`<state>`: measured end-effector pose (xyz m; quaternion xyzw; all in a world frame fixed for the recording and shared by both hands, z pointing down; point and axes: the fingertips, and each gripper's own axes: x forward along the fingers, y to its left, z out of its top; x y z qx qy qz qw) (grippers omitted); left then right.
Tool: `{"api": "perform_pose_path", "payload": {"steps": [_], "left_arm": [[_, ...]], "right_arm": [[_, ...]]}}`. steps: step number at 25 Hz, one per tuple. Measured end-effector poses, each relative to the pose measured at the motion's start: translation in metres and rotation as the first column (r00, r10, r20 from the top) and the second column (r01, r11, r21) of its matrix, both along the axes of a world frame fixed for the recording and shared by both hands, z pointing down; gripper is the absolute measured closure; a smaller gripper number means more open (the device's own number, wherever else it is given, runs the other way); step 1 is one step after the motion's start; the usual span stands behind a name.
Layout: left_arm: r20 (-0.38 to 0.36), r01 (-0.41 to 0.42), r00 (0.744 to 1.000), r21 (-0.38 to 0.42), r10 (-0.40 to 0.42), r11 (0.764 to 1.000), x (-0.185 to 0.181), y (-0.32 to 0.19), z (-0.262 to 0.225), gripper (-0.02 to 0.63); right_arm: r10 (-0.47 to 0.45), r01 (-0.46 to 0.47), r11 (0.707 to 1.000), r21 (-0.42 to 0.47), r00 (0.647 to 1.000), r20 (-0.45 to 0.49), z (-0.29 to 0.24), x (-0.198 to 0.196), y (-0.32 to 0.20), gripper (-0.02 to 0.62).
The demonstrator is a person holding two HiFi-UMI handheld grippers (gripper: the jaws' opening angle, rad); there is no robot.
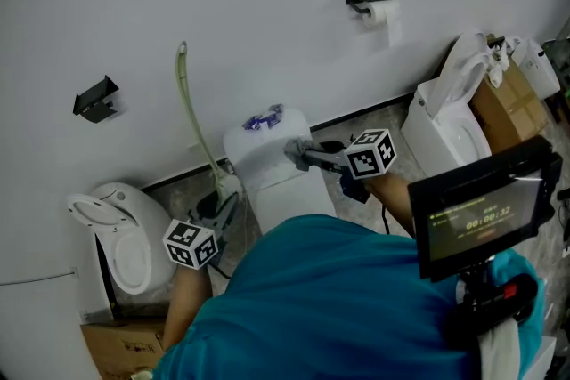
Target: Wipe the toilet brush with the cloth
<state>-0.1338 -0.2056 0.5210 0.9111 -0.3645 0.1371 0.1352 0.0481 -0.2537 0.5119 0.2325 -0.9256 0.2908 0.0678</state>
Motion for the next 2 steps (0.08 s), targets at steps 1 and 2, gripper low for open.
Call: {"api": "perform_pose_path", "payload": {"steps": [1, 2], "left_arm": [[0.000, -0.001, 1.000, -0.001, 0.001, 1.000, 0.0001, 0.0001, 0.0000, 0.468], [-0.001, -0.002, 1.000, -0.002, 0.002, 1.000, 0.0002, 0.0002, 0.0000, 0.468]], "right_arm": [[0.000, 0.000, 1.000, 0.001, 1.000, -0.002, 0.0001, -0.0002, 0.0001, 0.554], [0.000, 0.000, 1.000, 0.002, 1.000, -0.003, 0.0003, -0.0005, 0.0001, 0.554]]}}
